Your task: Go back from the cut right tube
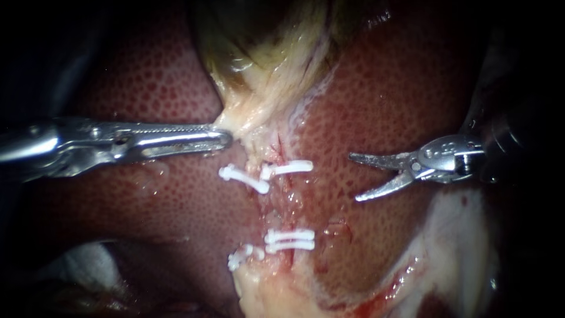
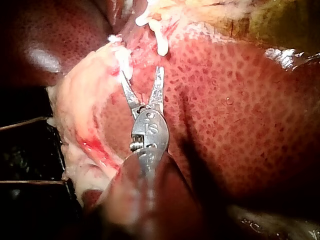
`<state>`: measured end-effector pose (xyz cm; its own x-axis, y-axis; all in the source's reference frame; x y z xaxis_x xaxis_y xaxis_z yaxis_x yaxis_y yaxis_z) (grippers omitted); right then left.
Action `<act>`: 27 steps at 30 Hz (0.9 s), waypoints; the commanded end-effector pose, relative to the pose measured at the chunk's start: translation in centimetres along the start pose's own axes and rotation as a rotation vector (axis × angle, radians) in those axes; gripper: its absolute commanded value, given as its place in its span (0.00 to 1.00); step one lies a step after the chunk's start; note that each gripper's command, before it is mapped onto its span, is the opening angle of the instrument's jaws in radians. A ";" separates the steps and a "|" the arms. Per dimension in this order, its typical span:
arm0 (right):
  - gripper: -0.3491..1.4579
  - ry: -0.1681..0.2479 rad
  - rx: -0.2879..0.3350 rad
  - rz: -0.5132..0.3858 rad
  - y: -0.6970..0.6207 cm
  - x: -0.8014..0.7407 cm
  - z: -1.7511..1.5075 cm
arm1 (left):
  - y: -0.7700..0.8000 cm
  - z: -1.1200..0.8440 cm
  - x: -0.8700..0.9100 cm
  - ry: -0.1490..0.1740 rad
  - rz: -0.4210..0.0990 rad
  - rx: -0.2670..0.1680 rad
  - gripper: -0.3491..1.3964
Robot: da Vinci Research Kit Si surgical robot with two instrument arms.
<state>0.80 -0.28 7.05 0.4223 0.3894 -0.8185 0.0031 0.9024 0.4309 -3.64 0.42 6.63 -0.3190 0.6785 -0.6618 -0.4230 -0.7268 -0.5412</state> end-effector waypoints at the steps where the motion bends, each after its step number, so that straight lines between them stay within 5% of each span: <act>1: 0.98 -0.001 0.001 0.000 0.00 -0.01 0.00 | 0.00 0.03 -0.02 -0.006 0.001 0.005 0.00; 16: 0.98 -0.001 0.003 -0.002 -0.01 -0.03 0.02 | -0.11 0.73 -0.34 -0.056 -0.003 -0.017 0.00; 27: 0.98 -0.001 0.003 -0.002 -0.01 -0.03 0.02 | -0.08 0.79 -0.36 -0.061 0.000 -0.022 0.00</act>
<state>0.80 -0.31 7.08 0.4231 0.3874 -0.8191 0.0072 0.9025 0.4306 -4.16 0.32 7.33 -0.3704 0.6836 -0.6289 -0.4053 -0.7281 -0.5528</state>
